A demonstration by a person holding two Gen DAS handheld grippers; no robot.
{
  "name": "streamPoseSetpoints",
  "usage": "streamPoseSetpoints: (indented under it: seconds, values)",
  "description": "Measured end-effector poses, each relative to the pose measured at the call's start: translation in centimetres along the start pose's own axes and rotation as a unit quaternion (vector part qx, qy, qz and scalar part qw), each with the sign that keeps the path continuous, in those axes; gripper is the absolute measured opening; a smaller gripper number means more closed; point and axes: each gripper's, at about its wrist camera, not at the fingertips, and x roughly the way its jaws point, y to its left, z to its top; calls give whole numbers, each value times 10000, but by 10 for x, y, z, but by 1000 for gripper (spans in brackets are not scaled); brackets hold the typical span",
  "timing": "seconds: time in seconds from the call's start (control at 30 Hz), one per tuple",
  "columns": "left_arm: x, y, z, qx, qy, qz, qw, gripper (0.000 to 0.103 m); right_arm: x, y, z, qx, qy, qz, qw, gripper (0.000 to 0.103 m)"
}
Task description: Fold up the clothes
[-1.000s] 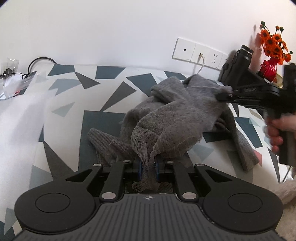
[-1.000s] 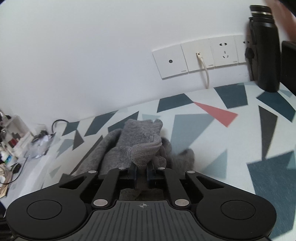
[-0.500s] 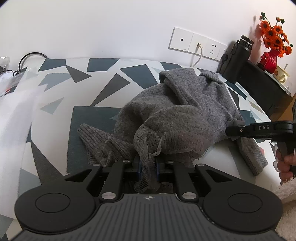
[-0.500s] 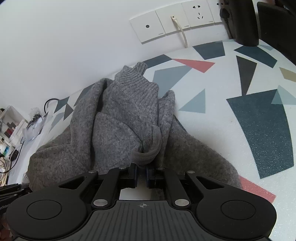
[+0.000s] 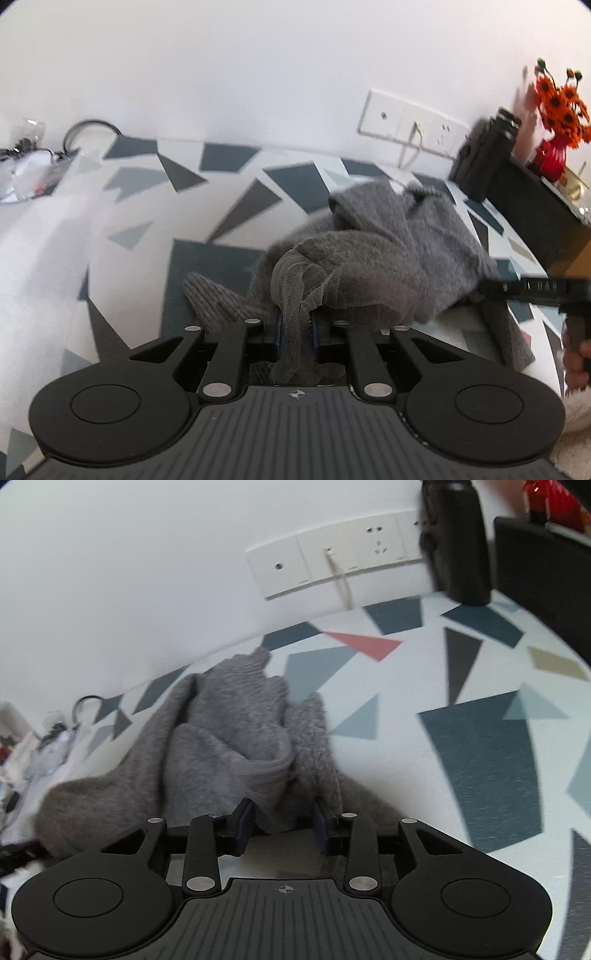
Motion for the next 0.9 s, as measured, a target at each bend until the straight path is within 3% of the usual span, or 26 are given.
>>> streamPoseSetpoints:
  seconds: [0.17,0.33,0.43,0.5,0.67,0.83,0.9]
  values:
    - [1,12,3,-260,-1,180,9995,15,4,-9,-2,161,52,-62,9998,39]
    - [2,-1,-1,62,91,193,9998,26,12,-20,-9,333,200,-167,9991,39]
    - [8,-9,-4,260,192,306,9990,44,13,-21,-12,274,177,-157,9993,40]
    - [11,-14,-6,380,237,347,9984,62,14,-18,-11,166,173,-158,9996,46]
    - [16,-27,-11,802,291,367,9957,63,14,-6,-8,-310,102,-363,9988,46]
    - [21,-31,-9,1012,305,363,9937,65,20,0,-10,-963,115,-1098,9892,48]
    - [23,-33,-7,1046,315,343,9934,65,20,-10,-9,-820,102,-1196,9894,39]
